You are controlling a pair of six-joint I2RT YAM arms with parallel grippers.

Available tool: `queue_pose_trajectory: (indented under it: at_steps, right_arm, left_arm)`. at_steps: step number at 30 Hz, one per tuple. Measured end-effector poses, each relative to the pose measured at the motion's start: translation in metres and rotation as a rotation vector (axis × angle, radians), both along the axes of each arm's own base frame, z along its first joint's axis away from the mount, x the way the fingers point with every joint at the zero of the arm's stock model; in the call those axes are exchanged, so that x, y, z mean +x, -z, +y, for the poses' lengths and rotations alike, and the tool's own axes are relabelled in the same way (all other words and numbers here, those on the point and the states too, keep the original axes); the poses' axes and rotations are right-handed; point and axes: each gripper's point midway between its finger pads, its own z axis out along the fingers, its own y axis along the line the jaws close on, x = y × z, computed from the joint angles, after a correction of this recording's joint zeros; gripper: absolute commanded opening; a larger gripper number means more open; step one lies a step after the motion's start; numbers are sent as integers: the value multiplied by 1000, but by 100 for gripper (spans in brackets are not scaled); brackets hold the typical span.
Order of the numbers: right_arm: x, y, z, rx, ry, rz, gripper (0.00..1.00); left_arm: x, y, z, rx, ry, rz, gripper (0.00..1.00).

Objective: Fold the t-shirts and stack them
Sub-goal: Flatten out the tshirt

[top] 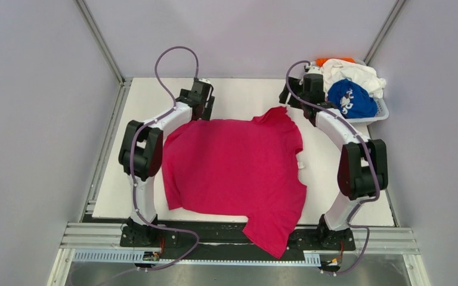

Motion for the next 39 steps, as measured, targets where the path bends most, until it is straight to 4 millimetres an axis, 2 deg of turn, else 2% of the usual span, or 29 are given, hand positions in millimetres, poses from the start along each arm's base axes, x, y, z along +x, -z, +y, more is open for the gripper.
queue_pose_trajectory:
  at_steps: [1, 3, 5, 8, 10, 12, 15, 18, 20, 24, 27, 30, 33, 38, 39]
  right_arm:
    - [7, 11, 2, 7, 2, 28, 100]
    - [16, 21, 5, 14, -4, 55, 100]
    - [17, 16, 8, 26, -14, 50, 100]
    - [14, -1, 13, 57, -29, 22, 100]
    - [2, -9, 16, 84, -45, 15, 100]
    - [-22, -11, 19, 115, -64, 28, 100]
    - [-66, -2, 25, 166, -105, 73, 100]
    - [-113, 20, 35, 216, -144, 161, 100]
    - [-143, 43, 43, 244, -172, 244, 100]
    - [-188, 87, 57, 272, -204, 403, 100]
    - [-209, 114, 59, 279, -196, 510, 100]
    - [-209, 132, 57, 273, -162, 562, 100]
    - [-207, 155, 49, 237, -104, 620, 100]
    - [-165, 156, 43, 223, -30, 599, 100]
    - [-157, 156, 43, 225, -22, 595, 100]
  left_arm:
    - [6, 11, 0, -2, -7, 25, 100]
    - [16, 16, 0, -19, -26, 42, 100]
    - [21, 2, 0, -49, -41, 25, 100]
    - [22, -28, -6, -117, -47, -31, 100]
    - [10, -49, -7, -175, -50, -60, 100]
    - [-6, -64, -7, -227, -53, -78, 100]
    - [-47, -74, -2, -306, -67, -71, 100]
    - [-91, -60, 0, -391, -71, -16, 100]
    - [-124, -37, 0, -442, -79, 60, 100]
    - [-179, 10, 5, -507, -130, 195, 100]
    - [-205, 34, 9, -529, -173, 258, 100]
    - [-213, 49, 11, -538, -210, 285, 100]
    - [-209, 58, 15, -547, -250, 291, 100]
    - [-195, 82, 29, -536, -330, 311, 100]
    - [-190, 82, 32, -538, -347, 314, 100]
